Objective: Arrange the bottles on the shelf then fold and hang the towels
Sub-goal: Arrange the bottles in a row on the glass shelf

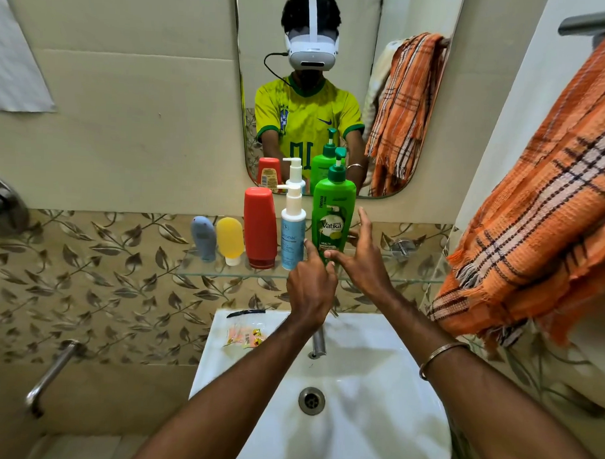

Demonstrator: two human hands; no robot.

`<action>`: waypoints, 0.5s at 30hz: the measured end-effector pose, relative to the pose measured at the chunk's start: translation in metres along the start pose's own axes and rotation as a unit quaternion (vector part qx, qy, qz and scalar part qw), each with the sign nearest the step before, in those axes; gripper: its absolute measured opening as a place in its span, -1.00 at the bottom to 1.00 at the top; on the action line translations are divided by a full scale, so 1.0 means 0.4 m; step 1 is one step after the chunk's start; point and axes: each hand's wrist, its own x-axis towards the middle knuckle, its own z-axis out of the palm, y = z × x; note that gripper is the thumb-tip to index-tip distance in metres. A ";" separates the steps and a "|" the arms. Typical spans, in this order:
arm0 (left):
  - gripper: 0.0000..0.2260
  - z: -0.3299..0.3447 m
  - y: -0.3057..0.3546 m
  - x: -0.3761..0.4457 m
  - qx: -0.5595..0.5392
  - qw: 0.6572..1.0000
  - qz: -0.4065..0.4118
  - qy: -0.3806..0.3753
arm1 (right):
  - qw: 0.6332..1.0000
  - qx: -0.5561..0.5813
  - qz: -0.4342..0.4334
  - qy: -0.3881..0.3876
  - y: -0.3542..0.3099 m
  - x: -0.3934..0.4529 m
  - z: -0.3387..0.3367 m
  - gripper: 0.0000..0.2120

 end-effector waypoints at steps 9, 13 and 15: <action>-0.50 -0.087 0.051 -0.042 -0.044 0.995 0.085 0.018 | 0.998 -0.022 -0.002 0.060 -0.086 -0.079 -0.051 -0.01; -0.61 -0.141 0.090 -0.077 -0.140 0.982 0.129 0.006 | 0.991 -0.073 -0.026 0.113 -0.166 -0.144 -0.095 -0.23; -0.72 -0.168 0.118 -0.095 -0.212 0.966 0.150 -0.012 | 0.982 -0.106 -0.047 0.152 -0.216 -0.187 -0.129 -0.32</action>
